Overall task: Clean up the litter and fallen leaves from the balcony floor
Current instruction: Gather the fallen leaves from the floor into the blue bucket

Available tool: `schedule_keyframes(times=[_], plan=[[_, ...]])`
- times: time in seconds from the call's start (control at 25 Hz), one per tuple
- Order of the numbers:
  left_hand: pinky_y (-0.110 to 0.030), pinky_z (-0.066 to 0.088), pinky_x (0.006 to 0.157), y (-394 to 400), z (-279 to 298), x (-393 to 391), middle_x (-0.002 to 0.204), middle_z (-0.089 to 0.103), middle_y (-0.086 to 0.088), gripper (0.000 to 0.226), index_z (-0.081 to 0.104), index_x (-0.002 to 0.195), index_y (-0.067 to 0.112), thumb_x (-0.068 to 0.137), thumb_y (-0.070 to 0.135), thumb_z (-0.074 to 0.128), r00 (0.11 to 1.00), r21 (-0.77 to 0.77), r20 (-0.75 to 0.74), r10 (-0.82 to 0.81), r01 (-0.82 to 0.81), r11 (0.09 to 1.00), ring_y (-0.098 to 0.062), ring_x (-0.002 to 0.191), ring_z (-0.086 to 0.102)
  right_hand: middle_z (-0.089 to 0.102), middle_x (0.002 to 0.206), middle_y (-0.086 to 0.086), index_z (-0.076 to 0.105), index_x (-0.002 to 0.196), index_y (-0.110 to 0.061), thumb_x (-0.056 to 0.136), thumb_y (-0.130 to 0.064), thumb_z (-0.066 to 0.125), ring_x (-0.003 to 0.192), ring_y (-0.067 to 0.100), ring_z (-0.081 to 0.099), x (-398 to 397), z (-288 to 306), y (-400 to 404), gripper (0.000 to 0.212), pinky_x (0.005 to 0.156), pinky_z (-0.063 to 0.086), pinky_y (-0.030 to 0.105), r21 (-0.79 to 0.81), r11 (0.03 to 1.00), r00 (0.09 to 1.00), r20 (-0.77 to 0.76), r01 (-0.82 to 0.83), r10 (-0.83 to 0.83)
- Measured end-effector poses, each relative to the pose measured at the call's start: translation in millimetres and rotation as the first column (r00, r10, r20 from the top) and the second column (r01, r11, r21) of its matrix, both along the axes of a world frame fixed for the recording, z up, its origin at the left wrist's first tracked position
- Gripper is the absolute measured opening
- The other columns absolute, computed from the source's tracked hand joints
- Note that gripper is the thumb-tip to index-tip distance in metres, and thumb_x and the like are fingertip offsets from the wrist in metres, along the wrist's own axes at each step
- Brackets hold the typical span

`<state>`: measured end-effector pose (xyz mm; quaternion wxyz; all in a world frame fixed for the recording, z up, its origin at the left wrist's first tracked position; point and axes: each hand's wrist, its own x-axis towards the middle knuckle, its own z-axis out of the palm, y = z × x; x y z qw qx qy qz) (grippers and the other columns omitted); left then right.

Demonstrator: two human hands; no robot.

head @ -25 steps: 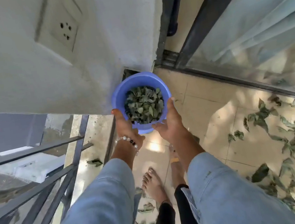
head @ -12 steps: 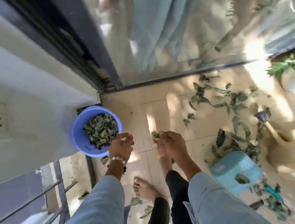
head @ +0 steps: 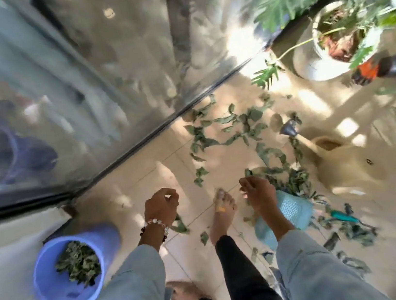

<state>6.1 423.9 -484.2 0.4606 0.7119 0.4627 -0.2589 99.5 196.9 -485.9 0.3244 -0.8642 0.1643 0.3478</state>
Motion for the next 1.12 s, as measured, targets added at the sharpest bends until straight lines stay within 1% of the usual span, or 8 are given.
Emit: schedule_keyframes(times=[0.12,0.24,0.36,0.44,0.68,0.8,0.96,1.12], plan=[[-0.041,0.055,0.084,-24.0,0.1,74.5,0.076,0.073,-0.001,0.01,0.064,0.079,0.029,0.086,0.03,0.058,0.991,0.012,-0.016,-0.136,0.136,0.991,-0.032,0.086,0.069,0.07,0.088,0.011,0.071,0.092,-0.009,0.092,-0.02,0.057,0.081,0.024,0.059,55.9,-6.3,-37.4,0.019,0.068,0.037,0.026,-0.033,0.999,1.0,-0.02,-0.006,0.006],[-0.041,0.054,0.085,-45.2,-18.0,137.8,0.093,0.074,-0.012,0.024,0.07,0.096,0.015,0.089,0.033,0.056,0.942,0.06,0.009,-0.335,0.334,0.941,-0.034,0.091,0.068,0.071,0.091,0.01,0.072,0.097,-0.009,0.09,-0.018,0.058,0.082,0.021,0.06,109.3,-19.3,-67.2,0.018,0.069,0.038,0.022,-0.023,0.997,0.997,0.006,0.075,-0.075],[-0.039,0.054,0.086,-65.9,-41.3,187.8,0.097,0.073,-0.015,0.022,0.07,0.1,0.014,0.092,0.03,0.058,0.895,0.08,0.001,-0.447,0.445,0.892,-0.032,0.095,0.068,0.072,0.096,0.01,0.072,0.099,-0.007,0.089,-0.015,0.058,0.088,0.025,0.064,148.9,-42.2,-95.4,0.019,0.078,0.048,0.026,-0.028,0.989,0.987,0.076,0.147,-0.144],[-0.038,0.052,0.086,-80.9,-59.6,214.8,0.103,0.072,-0.015,0.025,0.069,0.105,0.013,0.093,0.031,0.056,0.855,0.107,-0.003,-0.519,0.516,0.85,-0.033,0.099,0.066,0.071,0.098,0.01,0.071,0.102,-0.007,0.09,-0.015,0.057,0.092,0.026,0.064,169.7,-61.6,-114.7,0.021,0.075,0.044,0.025,-0.082,0.981,0.982,0.087,0.174,-0.167],[-0.036,0.053,0.085,-125.7,-160.0,283.4,0.104,0.071,-0.014,0.026,0.067,0.11,0.011,0.094,0.028,0.056,0.742,0.096,-0.014,-0.671,0.669,0.737,-0.032,0.098,0.065,0.07,0.1,0.016,0.068,0.105,0.0,0.092,-0.017,0.053,0.091,0.031,0.063,231.2,-173.9,-174.7,0.025,0.075,0.048,0.035,-0.293,0.909,0.954,0.141,0.297,-0.266],[-0.037,0.053,0.085,-140.4,-227.1,313.0,0.103,0.071,-0.012,0.023,0.068,0.109,0.013,0.093,0.025,0.057,0.644,0.121,-0.04,-0.764,0.762,0.636,-0.031,0.098,0.066,0.067,0.11,0.015,0.063,0.116,-0.006,0.094,-0.013,0.051,0.098,0.031,0.062,268.4,-239.7,-197.9,0.027,0.084,0.052,0.038,-0.262,0.891,0.924,0.2,0.371,-0.326],[-0.033,0.053,0.084,-156.8,-297.4,349.2,0.101,0.073,-0.012,0.019,0.072,0.101,0.013,0.092,0.02,0.056,0.542,0.227,-0.017,-0.84,0.82,0.525,-0.03,0.094,0.067,0.055,0.132,0.014,0.052,0.135,-0.022,0.088,0.003,0.051,0.113,0.032,0.057,311.7,-329.8,-222.7,0.053,0.096,0.048,0.038,-0.322,0.927,0.966,0.23,0.191,-0.119],[-0.041,0.058,0.076,-162.1,-345.5,370.7,0.086,0.074,-0.011,0.013,0.07,0.078,0.02,0.087,0.025,0.061,0.705,0.076,-0.002,-0.709,0.707,0.703,-0.03,0.082,0.07,0.042,0.142,0.015,0.05,0.138,-0.023,0.087,-0.009,0.061,0.123,0.038,0.045,319.1,-387.4,-232.7,0.054,0.104,0.041,0.038,-0.413,0.892,0.963,0.107,-0.183,0.247]])
